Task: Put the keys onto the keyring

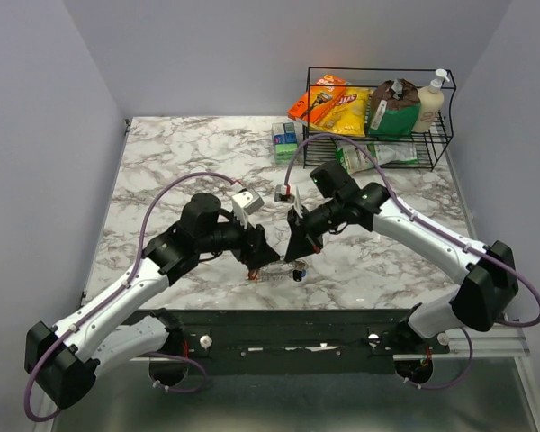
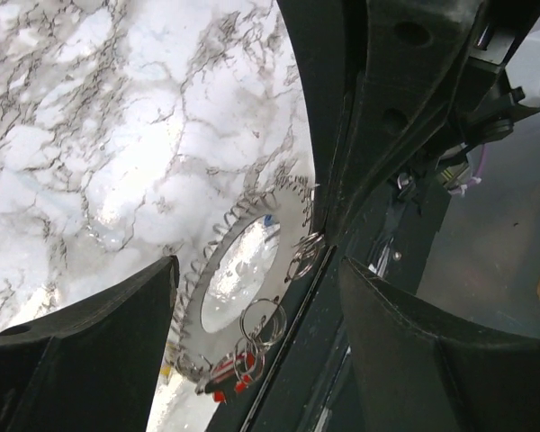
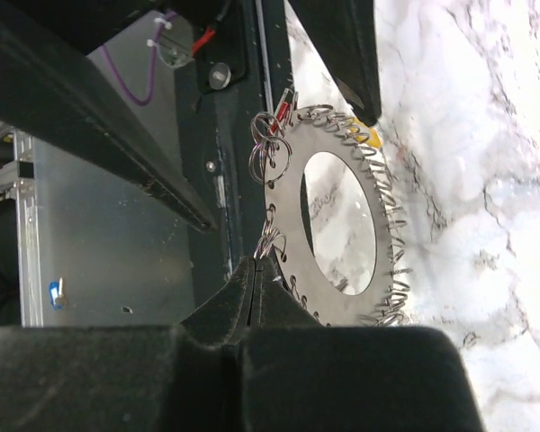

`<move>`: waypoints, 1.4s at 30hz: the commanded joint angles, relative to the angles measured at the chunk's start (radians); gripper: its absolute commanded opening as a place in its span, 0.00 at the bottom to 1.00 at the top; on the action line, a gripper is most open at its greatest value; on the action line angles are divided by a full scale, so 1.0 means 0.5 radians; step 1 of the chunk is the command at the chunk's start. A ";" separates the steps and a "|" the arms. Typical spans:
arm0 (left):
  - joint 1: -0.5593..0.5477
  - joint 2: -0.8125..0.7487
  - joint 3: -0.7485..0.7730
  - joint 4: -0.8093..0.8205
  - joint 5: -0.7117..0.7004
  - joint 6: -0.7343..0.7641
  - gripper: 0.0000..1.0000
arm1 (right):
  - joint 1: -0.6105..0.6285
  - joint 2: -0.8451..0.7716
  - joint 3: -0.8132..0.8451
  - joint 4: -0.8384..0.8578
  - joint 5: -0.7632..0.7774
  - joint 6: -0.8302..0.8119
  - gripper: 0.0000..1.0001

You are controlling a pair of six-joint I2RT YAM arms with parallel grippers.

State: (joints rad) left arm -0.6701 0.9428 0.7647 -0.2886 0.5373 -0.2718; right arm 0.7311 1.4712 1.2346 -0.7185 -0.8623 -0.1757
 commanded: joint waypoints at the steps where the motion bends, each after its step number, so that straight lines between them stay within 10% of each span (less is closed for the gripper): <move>1: -0.007 -0.094 -0.020 0.123 0.100 -0.052 0.80 | -0.011 -0.086 -0.003 0.106 -0.220 -0.072 0.00; 15: -0.007 -0.189 0.084 0.052 0.217 -0.033 0.72 | -0.011 -0.218 0.022 0.102 -0.423 -0.198 0.00; 23: -0.007 -0.131 0.146 0.108 0.401 -0.070 0.51 | -0.011 -0.295 0.037 0.109 -0.429 -0.210 0.00; 37: -0.111 -0.060 0.158 0.071 0.463 -0.076 0.55 | -0.011 -0.270 0.031 0.219 -0.227 -0.026 0.00; 42: -0.120 -0.030 0.167 0.043 0.432 -0.055 0.21 | -0.014 -0.282 0.013 0.271 -0.150 0.048 0.00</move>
State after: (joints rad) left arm -0.7219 0.9188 0.8207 -0.2565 0.7471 -0.3050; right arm 0.7311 1.3415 1.2346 -0.6506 -0.9741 -0.1921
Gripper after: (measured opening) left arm 0.343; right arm 0.006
